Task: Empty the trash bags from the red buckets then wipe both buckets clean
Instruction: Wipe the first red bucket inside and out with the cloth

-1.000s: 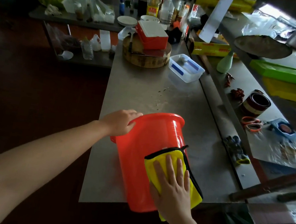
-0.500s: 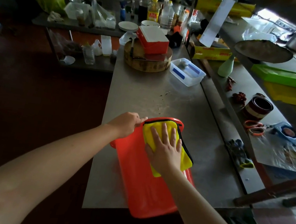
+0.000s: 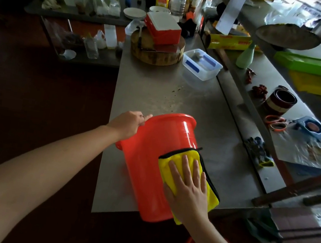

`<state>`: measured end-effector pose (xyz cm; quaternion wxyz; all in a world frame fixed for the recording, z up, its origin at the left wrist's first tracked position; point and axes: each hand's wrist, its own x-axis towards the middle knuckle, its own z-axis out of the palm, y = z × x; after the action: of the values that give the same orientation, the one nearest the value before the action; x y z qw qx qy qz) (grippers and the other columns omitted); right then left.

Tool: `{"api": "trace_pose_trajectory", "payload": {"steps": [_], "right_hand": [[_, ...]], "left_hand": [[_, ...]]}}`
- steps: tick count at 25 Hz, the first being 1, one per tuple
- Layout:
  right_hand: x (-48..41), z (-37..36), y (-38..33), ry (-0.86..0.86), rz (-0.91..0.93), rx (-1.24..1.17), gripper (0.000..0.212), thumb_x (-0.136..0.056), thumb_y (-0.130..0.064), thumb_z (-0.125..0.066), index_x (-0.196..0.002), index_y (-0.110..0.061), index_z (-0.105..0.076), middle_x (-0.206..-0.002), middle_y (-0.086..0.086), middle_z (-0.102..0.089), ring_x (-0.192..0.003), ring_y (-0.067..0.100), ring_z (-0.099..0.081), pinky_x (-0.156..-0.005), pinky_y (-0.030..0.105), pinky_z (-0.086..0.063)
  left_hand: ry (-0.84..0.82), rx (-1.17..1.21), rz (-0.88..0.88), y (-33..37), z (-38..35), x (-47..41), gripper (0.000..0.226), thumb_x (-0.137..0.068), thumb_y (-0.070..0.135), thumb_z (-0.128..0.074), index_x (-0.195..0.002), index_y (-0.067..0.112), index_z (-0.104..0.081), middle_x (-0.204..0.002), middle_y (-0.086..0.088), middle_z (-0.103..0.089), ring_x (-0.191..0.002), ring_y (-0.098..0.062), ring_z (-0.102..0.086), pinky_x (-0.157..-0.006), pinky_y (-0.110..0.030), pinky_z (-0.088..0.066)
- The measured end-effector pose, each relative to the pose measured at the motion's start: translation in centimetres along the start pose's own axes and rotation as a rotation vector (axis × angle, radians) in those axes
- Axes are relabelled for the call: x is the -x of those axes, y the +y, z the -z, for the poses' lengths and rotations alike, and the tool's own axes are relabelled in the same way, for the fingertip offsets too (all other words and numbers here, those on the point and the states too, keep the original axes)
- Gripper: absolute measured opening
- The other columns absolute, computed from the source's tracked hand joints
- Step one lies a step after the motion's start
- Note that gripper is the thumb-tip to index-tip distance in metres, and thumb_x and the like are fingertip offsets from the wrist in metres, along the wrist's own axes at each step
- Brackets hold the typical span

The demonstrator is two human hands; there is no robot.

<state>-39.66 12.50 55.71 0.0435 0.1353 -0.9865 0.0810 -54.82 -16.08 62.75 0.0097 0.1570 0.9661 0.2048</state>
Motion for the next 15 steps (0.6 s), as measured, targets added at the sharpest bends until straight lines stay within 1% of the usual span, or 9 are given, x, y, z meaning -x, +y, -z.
{"api": "trace_pose_trajectory", "payload": {"steps": [2,3,6,8,11,15], "right_hand": [[2.1,-0.3,0.4,-0.001,0.009,-0.011,0.068,-0.097,-0.074,-0.028,-0.158,-0.046,-0.018,-0.17,-0.006,-0.002,-0.156,0.031,0.005,-0.122,0.059,-0.016],[2.6,-0.2,0.3,-0.007,0.013,-0.014,0.068,-0.097,-0.074,-0.028,-0.158,-0.046,-0.018,-0.17,-0.006,-0.003,-0.156,0.031,0.003,-0.121,0.059,-0.015],[1.8,-0.1,-0.8,-0.019,0.028,-0.006,0.067,-0.097,-0.074,-0.027,-0.158,-0.048,-0.015,-0.17,-0.006,-0.002,-0.156,0.031,0.003,-0.119,0.058,-0.011],[-0.5,0.2,-1.9,-0.026,0.024,-0.024,0.067,-0.097,-0.075,-0.025,-0.157,-0.049,-0.014,-0.17,-0.006,0.0,-0.156,0.031,0.007,-0.122,0.057,-0.011],[-6.4,0.9,-3.7,-0.083,-0.014,-0.058,0.071,-0.093,-0.076,-0.024,-0.156,-0.051,-0.003,-0.169,-0.007,0.008,-0.154,0.028,0.016,-0.123,0.059,-0.009],[-13.6,2.1,-6.5,-0.124,0.02,-0.084,0.072,-0.092,-0.075,-0.024,-0.156,-0.049,-0.004,-0.169,-0.006,0.007,-0.155,0.03,0.014,-0.122,0.061,-0.006]], "left_hand": [[0.009,0.001,0.004,-0.3,0.0,0.3,0.048,-0.103,0.007,-0.048,-0.149,0.018,-0.043,-0.104,-0.004,-0.061,-0.09,-0.022,-0.062,-0.08,-0.029,-0.049],[0.012,0.004,0.012,-0.5,0.0,0.5,0.047,-0.103,0.008,-0.048,-0.149,0.018,-0.043,-0.106,-0.004,-0.061,-0.092,-0.021,-0.062,-0.081,-0.028,-0.048],[0.014,0.012,0.038,-1.2,0.1,1.6,0.044,-0.104,0.012,-0.047,-0.148,0.014,-0.046,-0.116,-0.006,-0.063,-0.103,-0.023,-0.063,-0.091,-0.034,-0.051],[0.024,0.038,0.042,-2.0,0.2,2.7,0.043,-0.104,0.013,-0.048,-0.146,0.014,-0.048,-0.121,-0.007,-0.064,-0.108,-0.024,-0.063,-0.093,-0.036,-0.051],[0.047,0.081,0.038,-2.7,0.2,4.4,0.041,-0.103,0.017,-0.05,-0.143,0.014,-0.051,-0.12,-0.008,-0.065,-0.107,-0.025,-0.064,-0.091,-0.035,-0.051],[0.066,0.108,0.07,-3.3,0.3,6.6,0.041,-0.103,0.024,-0.049,-0.144,0.018,-0.05,-0.118,-0.005,-0.065,-0.105,-0.024,-0.065,-0.087,-0.033,-0.052]]}}
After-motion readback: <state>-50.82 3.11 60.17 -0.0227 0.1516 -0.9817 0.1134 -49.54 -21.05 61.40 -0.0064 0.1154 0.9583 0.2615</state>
